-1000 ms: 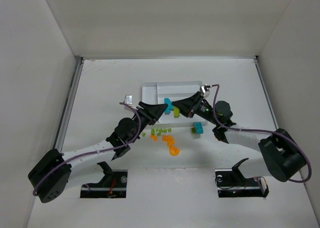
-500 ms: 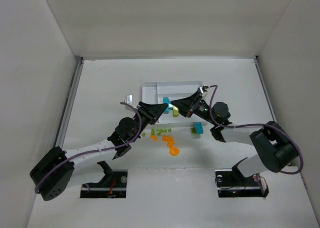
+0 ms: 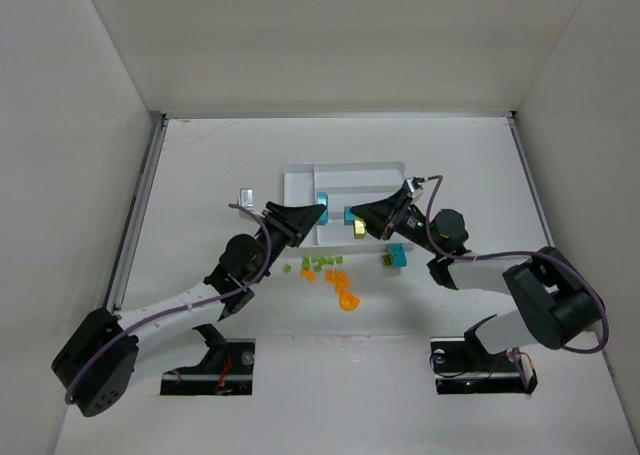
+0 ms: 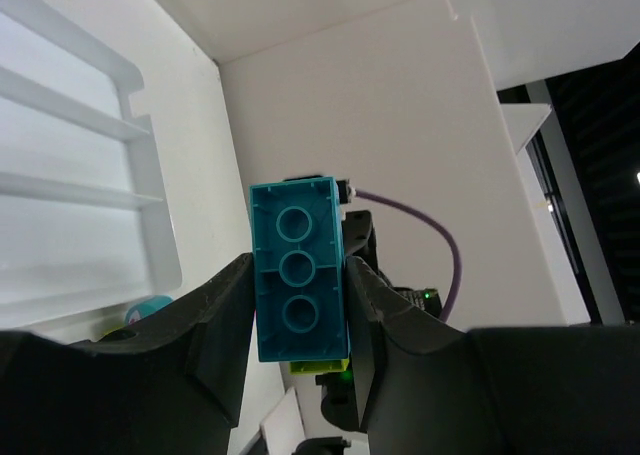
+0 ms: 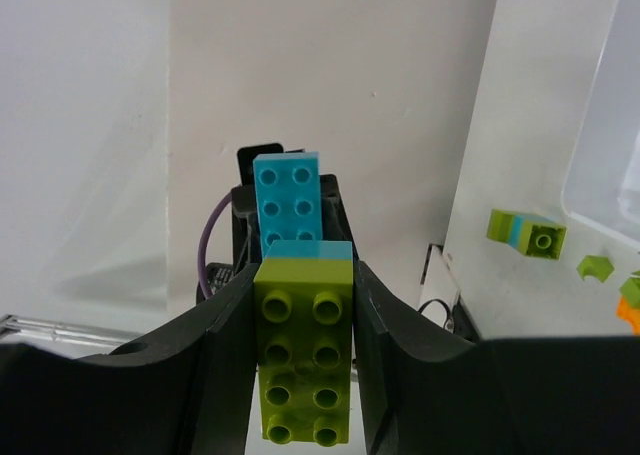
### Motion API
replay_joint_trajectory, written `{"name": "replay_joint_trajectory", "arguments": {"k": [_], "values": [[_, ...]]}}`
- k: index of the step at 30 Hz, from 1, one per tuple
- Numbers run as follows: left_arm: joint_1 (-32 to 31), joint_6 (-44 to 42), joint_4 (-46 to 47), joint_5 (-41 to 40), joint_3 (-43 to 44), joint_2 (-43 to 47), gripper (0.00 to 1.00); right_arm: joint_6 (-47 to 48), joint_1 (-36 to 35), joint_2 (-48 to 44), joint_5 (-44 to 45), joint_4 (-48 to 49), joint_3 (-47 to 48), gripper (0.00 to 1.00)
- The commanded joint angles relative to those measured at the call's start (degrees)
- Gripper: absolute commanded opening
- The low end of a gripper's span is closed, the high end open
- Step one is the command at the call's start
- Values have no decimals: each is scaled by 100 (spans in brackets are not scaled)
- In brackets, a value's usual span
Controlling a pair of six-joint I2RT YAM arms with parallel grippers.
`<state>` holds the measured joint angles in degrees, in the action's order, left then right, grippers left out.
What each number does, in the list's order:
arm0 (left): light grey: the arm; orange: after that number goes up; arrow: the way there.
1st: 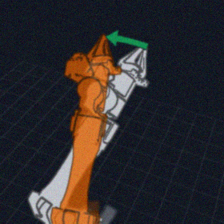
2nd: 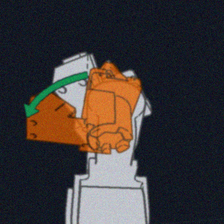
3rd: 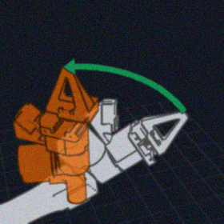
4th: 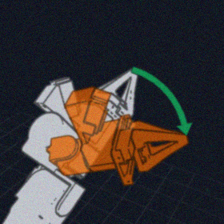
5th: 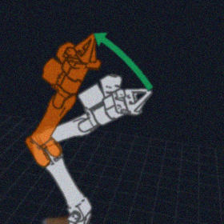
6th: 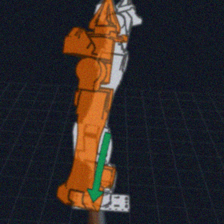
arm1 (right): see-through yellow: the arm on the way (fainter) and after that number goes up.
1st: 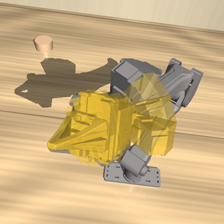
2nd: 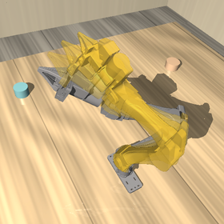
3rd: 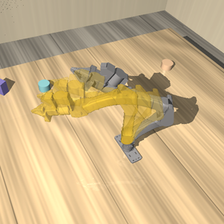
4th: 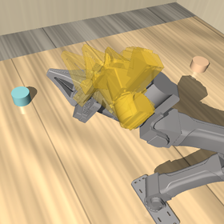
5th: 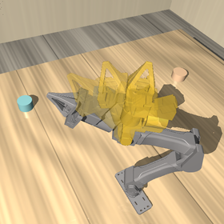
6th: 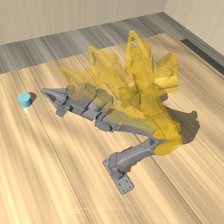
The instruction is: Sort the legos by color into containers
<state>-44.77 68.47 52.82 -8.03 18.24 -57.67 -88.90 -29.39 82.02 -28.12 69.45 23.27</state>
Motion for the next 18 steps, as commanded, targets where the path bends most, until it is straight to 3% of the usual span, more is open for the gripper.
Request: {"name": "replay_joint_trajectory", "arguments": {"k": [1, 6, 10, 14, 18], "values": [[131, -123, 98, -58, -22, 300, 16, 13, 157, -230, -176, 359, -94, 24], [315, -456, -419, -84, -5, 528, 15, 127, 306, -318, -255, 297, -252, 23], [395, -1228, -1762, -338, 495, 415, 16, 574, 359, -432, -194, -228, -253, 23], [194, -2063, -2994, -962, 1207, 20, 16, 1593, 280, -686, 200, -1501, -86, 22], [-9, -2688, -3576, -1726, 1673, -349, 16, 2919, -149, -1344, 1218, -3390, 177, 22]]}}
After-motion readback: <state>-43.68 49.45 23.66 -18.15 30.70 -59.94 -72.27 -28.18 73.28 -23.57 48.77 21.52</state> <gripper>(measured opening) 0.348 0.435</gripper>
